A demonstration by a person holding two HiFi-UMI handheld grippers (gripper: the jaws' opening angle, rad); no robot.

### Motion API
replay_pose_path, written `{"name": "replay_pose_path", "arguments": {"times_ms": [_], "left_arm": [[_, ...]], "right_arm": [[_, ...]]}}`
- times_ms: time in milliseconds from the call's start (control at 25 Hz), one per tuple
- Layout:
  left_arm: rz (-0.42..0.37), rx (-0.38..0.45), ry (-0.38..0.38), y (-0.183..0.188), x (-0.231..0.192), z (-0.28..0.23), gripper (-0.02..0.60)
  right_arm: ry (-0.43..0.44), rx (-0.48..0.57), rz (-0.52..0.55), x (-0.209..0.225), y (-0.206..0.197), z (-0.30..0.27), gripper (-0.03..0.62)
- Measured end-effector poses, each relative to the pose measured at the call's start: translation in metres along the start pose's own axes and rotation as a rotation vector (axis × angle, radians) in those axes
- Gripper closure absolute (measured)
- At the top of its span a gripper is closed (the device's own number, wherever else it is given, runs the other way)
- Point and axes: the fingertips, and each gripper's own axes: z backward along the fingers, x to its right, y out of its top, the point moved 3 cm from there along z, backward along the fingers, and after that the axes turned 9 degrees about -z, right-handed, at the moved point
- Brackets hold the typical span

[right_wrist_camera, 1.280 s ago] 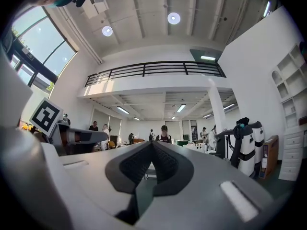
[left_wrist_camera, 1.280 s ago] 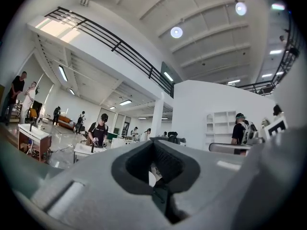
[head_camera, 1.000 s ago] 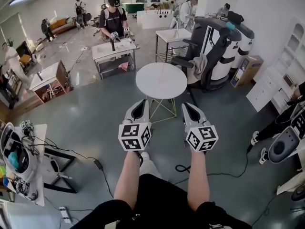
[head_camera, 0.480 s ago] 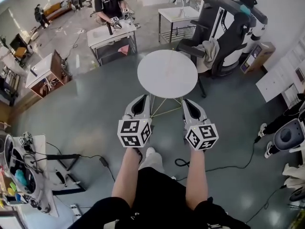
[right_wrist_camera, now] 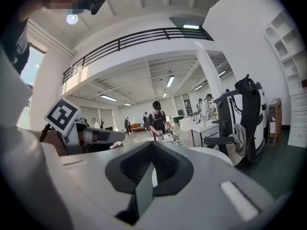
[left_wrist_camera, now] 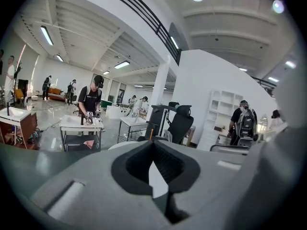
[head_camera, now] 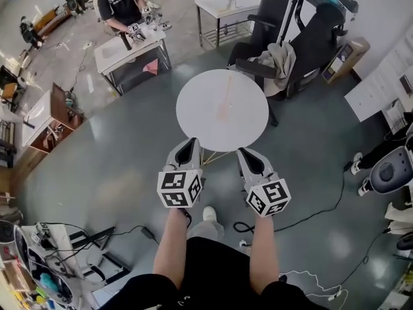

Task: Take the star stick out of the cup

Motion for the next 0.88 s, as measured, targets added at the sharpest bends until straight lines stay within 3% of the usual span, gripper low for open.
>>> {"name": "replay_pose_path", "arguments": {"times_ms": [240,600,880], "left_arm": [[0.059,0.038,0.04,0.01,-0.03,-0.012,0.578],[-0.021,0.031,-0.024,0.024,-0.002,-0.021,0.578],[-0.049,0.0,-0.046,0.017,0.018,-0.036,0.578]], "right_arm": [[-0.053,-0.037,0.053,0.009,0.012,-0.006,0.589],[-0.074,-0.007,0.051,0.004,0.029,-0.03,0.574],[-0.059,-0.014,-0.002,0.032,0.02,-0.037,0.529]]}}
